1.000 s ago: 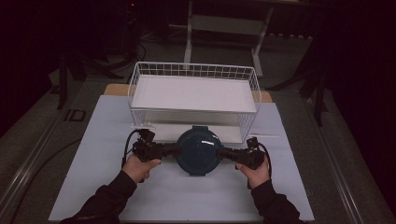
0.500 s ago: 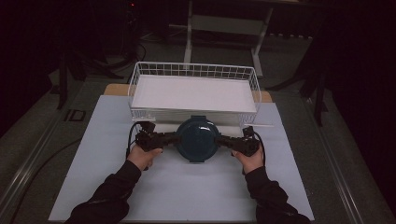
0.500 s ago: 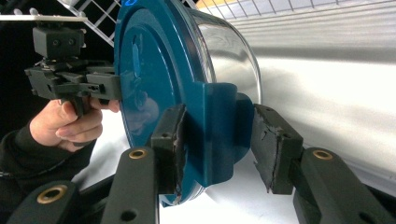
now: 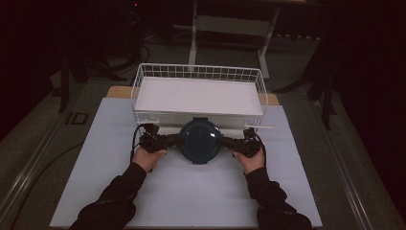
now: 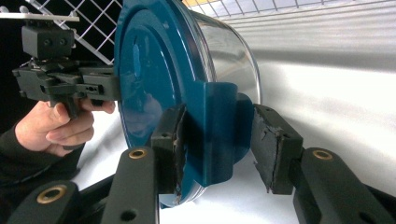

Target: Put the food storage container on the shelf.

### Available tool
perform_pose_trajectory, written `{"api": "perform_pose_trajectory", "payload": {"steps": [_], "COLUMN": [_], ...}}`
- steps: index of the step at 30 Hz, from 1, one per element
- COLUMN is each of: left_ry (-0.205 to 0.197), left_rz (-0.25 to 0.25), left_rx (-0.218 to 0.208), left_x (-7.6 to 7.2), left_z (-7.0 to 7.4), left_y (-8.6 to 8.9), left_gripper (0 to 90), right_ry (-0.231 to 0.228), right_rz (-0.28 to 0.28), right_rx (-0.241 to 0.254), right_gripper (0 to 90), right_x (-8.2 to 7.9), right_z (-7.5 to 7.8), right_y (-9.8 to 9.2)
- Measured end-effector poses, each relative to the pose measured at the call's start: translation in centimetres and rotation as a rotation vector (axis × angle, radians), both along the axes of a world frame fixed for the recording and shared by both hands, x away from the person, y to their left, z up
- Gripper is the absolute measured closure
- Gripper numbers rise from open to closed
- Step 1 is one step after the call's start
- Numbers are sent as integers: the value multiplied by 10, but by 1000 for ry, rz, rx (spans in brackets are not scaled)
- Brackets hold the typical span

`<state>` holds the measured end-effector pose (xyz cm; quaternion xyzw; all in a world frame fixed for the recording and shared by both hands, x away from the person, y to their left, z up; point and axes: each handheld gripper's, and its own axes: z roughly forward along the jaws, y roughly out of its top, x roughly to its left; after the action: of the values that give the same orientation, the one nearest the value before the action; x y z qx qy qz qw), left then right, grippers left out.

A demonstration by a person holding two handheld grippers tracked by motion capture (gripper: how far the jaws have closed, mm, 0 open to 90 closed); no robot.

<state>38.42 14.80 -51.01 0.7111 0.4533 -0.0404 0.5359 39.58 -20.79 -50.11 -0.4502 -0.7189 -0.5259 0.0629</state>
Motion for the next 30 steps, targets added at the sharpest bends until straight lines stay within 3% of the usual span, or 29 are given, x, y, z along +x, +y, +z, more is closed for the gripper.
{"api": "perform_pose_trajectory", "payload": {"steps": [7, 9, 13, 17, 19, 21, 25, 30], "left_ry": [7, 6, 34, 16, -7, -7, -36, -52], "left_rz": [11, 20, 23, 35, 50, 50, 103, 132], "left_rx": [-39, -35, -77, -87, -70, -70, -35, -4], "left_x": [4, 5, 7, 8, 7, 7, 8, 12], "left_z": [-4, -4, -11, -13, -11, -11, -6, -2], "left_y": [0, -2, -1, -1, -3, -3, -6, -9], "left_gripper": [545, 535, 508, 494, 483, 479, 472, 469], "right_ry": [15, 1, -15, -33, -57, -58, -52, -82], "right_rz": [-29, -47, -77, -92, -99, -104, -133, -138], "right_rx": [13, 3, -3, -7, -26, -34, -34, -59], "right_gripper": [547, 539, 529, 529, 529, 529, 509, 510], "right_x": [4, 4, 3, 5, 6, 6, 9, 10], "right_z": [-2, -3, -5, -4, -2, -1, 0, 2], "right_y": [0, 0, 1, 2, 3, 4, 6, 9]}}
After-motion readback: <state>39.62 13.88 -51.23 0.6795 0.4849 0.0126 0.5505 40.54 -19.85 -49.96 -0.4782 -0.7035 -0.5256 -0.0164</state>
